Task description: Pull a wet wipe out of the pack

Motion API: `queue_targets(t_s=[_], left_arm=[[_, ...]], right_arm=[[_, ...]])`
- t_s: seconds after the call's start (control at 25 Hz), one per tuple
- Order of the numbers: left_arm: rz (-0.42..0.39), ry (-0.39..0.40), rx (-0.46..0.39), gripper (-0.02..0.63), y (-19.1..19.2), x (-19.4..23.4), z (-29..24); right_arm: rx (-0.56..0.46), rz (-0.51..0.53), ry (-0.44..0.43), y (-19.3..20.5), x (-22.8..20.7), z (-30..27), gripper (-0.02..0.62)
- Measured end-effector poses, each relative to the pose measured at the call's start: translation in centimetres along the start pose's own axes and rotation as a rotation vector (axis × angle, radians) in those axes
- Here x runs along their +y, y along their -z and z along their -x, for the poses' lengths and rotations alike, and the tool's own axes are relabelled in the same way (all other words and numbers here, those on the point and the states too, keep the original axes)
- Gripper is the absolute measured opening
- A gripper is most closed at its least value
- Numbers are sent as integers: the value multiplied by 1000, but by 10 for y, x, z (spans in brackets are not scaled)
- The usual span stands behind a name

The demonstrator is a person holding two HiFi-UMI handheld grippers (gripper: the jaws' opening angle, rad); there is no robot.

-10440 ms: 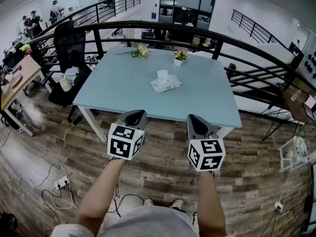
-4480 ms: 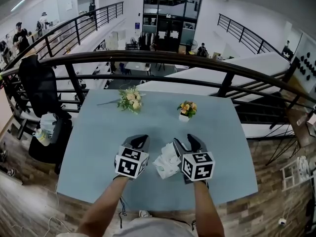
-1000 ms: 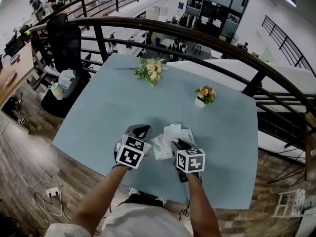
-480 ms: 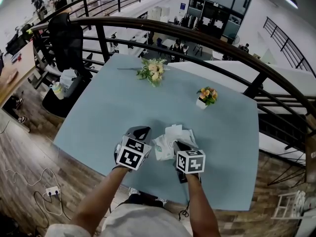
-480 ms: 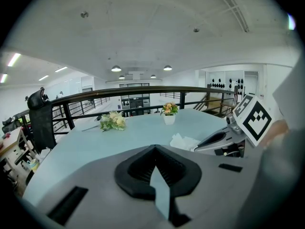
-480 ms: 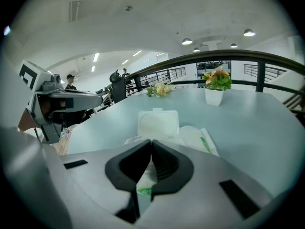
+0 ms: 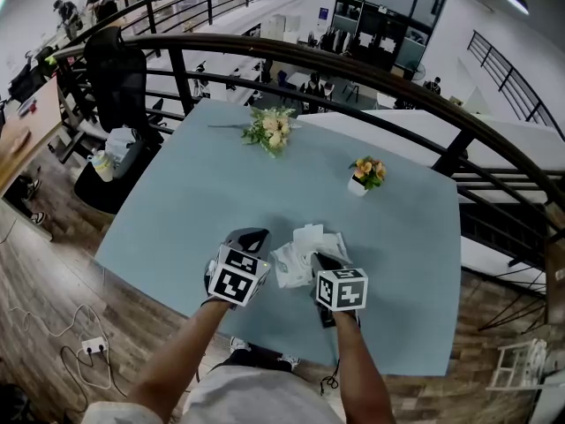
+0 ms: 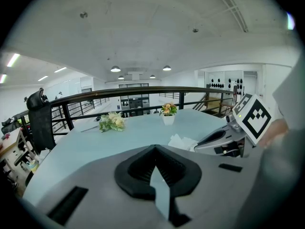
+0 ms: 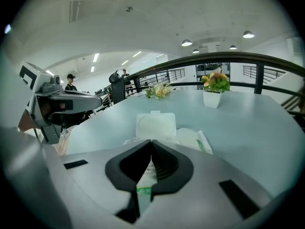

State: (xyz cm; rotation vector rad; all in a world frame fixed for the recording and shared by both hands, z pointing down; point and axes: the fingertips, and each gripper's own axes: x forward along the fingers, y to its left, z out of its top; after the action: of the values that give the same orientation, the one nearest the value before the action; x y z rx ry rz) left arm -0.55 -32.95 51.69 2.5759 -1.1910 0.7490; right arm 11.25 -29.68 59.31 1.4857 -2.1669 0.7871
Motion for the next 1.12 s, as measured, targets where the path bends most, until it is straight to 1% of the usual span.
queue_targets(t_s=[0.52,1.12], left_arm=[[-17,13,-12,-6,-12,-5,-2],[-38,31,-29,-6,-25,-11,-3]], right_arm=[[-27,13,19,-14,-7,11,9],[-84,18,50,-36,-12,25,8]])
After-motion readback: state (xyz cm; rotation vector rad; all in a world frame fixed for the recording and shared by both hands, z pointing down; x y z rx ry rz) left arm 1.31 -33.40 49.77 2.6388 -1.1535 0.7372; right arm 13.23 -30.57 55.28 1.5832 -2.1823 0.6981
